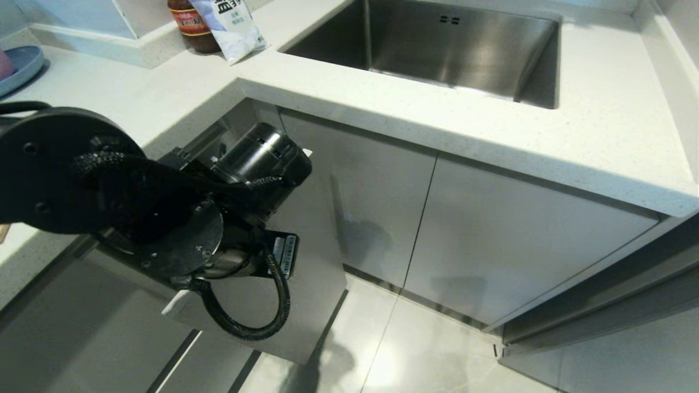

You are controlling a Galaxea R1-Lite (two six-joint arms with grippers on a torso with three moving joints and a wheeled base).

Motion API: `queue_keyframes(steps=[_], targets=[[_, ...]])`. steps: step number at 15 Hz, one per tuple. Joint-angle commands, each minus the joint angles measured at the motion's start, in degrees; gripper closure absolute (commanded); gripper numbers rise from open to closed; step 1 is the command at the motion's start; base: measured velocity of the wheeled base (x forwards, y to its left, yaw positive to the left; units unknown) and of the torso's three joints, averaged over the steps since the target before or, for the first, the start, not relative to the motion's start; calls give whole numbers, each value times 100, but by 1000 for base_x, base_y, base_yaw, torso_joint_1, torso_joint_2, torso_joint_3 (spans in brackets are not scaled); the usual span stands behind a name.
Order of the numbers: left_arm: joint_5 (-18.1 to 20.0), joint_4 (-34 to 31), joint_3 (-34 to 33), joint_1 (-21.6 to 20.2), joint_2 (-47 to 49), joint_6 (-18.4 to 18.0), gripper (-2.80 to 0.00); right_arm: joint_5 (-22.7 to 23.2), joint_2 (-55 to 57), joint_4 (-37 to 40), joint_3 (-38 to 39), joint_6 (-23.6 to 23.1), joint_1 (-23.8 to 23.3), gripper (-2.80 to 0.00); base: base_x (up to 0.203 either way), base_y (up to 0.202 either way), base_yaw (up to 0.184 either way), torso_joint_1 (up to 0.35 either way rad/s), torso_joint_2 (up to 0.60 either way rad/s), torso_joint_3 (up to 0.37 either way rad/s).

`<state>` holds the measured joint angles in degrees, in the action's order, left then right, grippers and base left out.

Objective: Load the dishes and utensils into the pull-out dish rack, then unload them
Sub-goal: Close the cupboard

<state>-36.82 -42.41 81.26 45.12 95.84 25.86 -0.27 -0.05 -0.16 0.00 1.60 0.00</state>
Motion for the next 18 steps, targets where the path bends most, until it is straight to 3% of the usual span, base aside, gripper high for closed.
queue_keyframes(steps=[1, 8, 18], targets=[[-19, -22, -76, -315, -168, -189, 0, 0, -13, -2, 9, -1, 0, 0, 0, 0, 0, 0, 0, 0], [-10, -13, -181, -1194, -362, -946, 0, 0, -13, -2, 1, 5, 0, 0, 0, 0, 0, 0, 0, 0], [-10, -7, -234, -1339, -417, -1101, 0, 0, -13, -2, 9, 7, 0, 0, 0, 0, 0, 0, 0, 0]])
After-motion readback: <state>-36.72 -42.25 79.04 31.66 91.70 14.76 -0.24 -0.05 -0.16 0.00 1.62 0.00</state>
